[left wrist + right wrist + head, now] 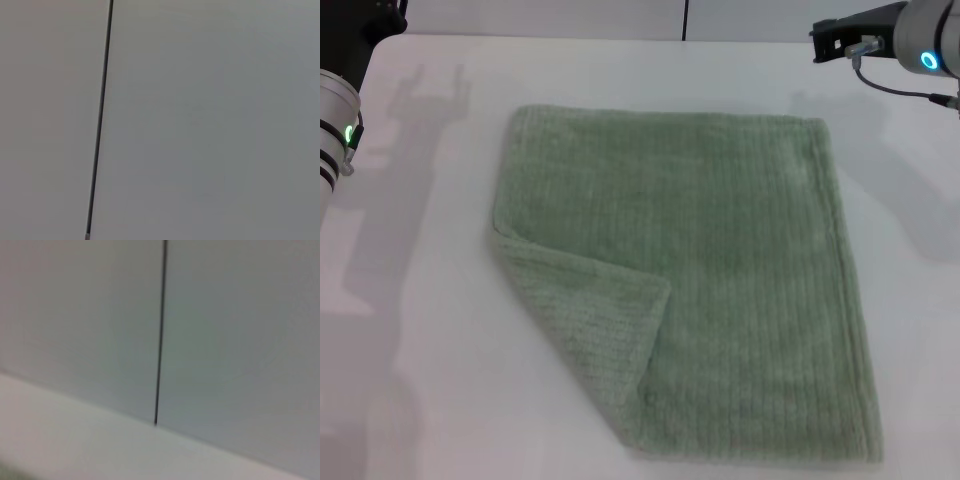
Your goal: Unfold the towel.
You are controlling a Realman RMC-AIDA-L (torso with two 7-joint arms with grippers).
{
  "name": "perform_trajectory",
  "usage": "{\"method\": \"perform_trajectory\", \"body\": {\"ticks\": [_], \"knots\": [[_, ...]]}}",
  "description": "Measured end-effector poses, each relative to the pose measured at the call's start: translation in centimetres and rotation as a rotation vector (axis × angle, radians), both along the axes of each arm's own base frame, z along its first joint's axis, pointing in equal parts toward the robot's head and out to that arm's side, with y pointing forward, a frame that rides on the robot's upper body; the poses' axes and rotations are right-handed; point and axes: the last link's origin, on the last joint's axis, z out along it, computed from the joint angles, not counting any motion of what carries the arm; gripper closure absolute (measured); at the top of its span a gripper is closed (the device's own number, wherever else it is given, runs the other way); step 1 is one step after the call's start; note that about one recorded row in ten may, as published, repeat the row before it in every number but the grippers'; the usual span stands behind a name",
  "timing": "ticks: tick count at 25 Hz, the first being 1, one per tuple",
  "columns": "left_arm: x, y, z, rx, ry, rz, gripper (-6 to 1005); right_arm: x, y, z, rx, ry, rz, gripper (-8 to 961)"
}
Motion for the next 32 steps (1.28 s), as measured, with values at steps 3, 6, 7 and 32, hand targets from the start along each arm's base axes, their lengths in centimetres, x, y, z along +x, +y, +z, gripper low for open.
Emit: {"method": "perform_trajectory", "body": {"ticks": [3,6,7,32], "knots": [[0.1,0.0,0.0,0.000,0.000,-0.002,471,-0.5,0.0,-0.2,-0.057,-0.054,-0.025,954],[0.2,0.1,0.0,0.001,0.000,-0.006,468,-0.7,0.0,-0.5,-0.106,-0.094,-0.034,954],[0.2,0.1,0.0,0.001,0.000,-0.007,468,-0.7,0.0,-0.5,-0.118,-0.103,-0.039,954],[0.7,-0.2,-0.2,0.010,-0.018,-0.037,449,1.4,1.5,-1.7,-0.456,-0.095,-0.167,954]]}}
